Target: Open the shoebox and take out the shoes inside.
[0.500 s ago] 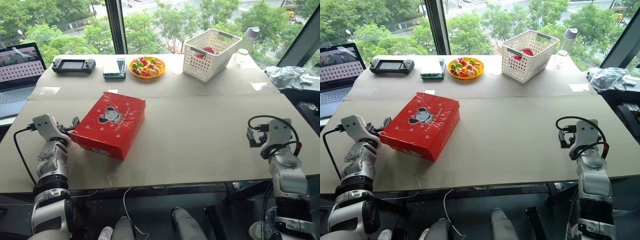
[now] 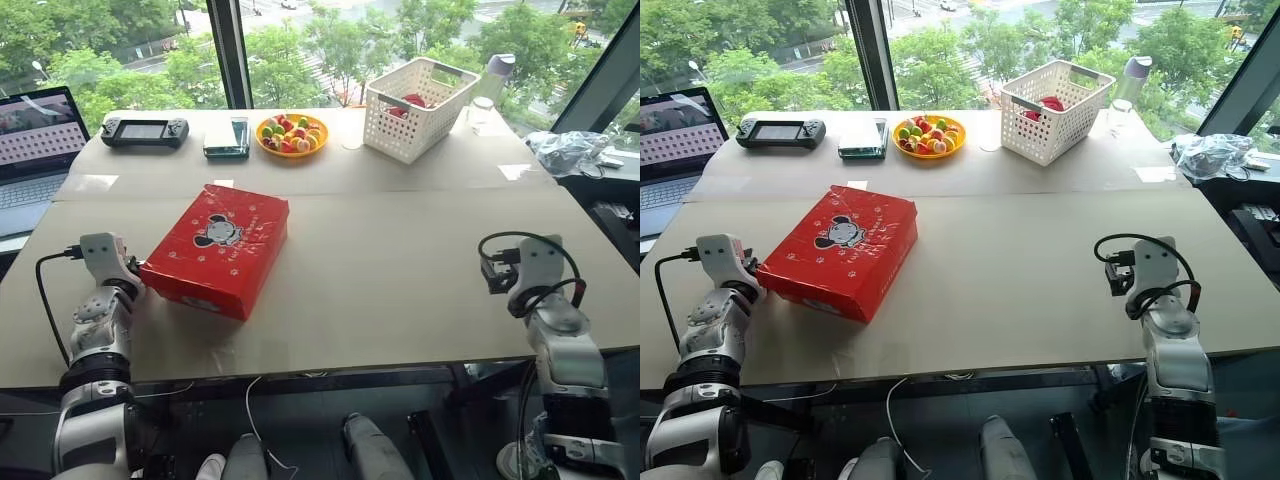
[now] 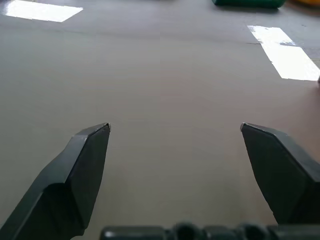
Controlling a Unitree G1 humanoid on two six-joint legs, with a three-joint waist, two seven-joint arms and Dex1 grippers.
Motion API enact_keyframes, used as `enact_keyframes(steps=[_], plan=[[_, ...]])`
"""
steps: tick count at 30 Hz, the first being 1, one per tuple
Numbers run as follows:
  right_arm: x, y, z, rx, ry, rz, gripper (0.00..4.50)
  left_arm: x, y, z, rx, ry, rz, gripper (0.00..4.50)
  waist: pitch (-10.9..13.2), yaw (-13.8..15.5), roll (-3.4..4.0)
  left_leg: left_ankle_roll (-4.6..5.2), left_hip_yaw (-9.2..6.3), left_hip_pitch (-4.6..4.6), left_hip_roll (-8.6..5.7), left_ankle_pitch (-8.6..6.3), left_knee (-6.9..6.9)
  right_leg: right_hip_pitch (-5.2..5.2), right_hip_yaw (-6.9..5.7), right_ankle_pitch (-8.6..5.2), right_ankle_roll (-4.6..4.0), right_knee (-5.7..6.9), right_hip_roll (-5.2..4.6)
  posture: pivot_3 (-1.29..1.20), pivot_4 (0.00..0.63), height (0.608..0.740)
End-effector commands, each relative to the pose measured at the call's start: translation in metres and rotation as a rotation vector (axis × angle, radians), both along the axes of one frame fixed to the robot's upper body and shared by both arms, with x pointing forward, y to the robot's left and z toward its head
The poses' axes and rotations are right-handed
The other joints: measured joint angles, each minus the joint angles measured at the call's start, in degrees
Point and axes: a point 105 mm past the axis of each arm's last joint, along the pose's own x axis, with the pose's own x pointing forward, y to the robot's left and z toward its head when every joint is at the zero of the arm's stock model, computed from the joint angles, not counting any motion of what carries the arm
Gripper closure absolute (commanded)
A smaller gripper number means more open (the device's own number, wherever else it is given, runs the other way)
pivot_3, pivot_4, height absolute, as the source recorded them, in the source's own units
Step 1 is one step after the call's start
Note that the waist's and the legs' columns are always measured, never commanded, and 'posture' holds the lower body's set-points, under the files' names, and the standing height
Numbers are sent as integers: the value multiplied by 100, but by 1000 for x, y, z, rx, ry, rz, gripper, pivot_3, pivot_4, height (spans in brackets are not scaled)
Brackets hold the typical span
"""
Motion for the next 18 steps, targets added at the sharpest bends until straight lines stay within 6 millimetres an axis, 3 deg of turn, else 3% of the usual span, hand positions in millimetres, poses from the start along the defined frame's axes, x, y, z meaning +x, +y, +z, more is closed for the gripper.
enact_keyframes(steps=[1, 3, 4, 6, 11, 15, 18], plan=[[-4, 54, 13, 14, -2, 262, 2547, -4, -4, 10, 147, 43, -182, 1079, 0, -22, 0, 0, 0, 0, 0, 0, 0, 0, 0, 0, 0, 0, 0, 0, 150, 725], [-12, 100, 10, 9, 61, 484, 3137, -9, -5, 9, 225, 112, -302, 1715, -1, -88, -2, 0, -4, -1, 0, 0, 0, 0, -5, -1, -1, 1, 1, 0, 150, 725], [-15, 120, 9, 4, 88, 580, 3738, -11, -6, 9, 247, 143, -355, 2324, -1, -92, -2, 0, -8, -2, 1, 0, 0, -1, -8, -19, -33, 3, 2, 0, 150, 725], [-19, 146, 9, -16, 117, 694, 4375, -12, -8, 10, 284, 180, -418, 2907, -2, -97, -3, 0, -13, -5, 0, 0, 4, 0, -12, -23, -39, 6, 1, 0, 150, 725], [-26, 225, 7, -74, 162, 998, 4500, -10, -19, 17, 355, 253, -577, 4388, -3, -120, -6, 0, -28, -17, 1, 0, 20, -1, -26, -23, -40, 10, 4, 0, 150, 725], [-22, 261, -1, -142, 189, 1104, 4500, -11, -26, 14, 470, 343, -679, 4492, -5, -97, -9, 1, -76, -42, 2, 0, 21, -3, -70, -21, -22, 19, 8, 0, 150, 725], [-14, 271, -2, -156, 188, 1111, 4500, -10, -33, 14, 498, 362, -732, 4492, -5, -50, -9, 1, -95, -67, 3, 0, 22, -13, -93, -28, -25, 24, 6, 0, 150, 725]])
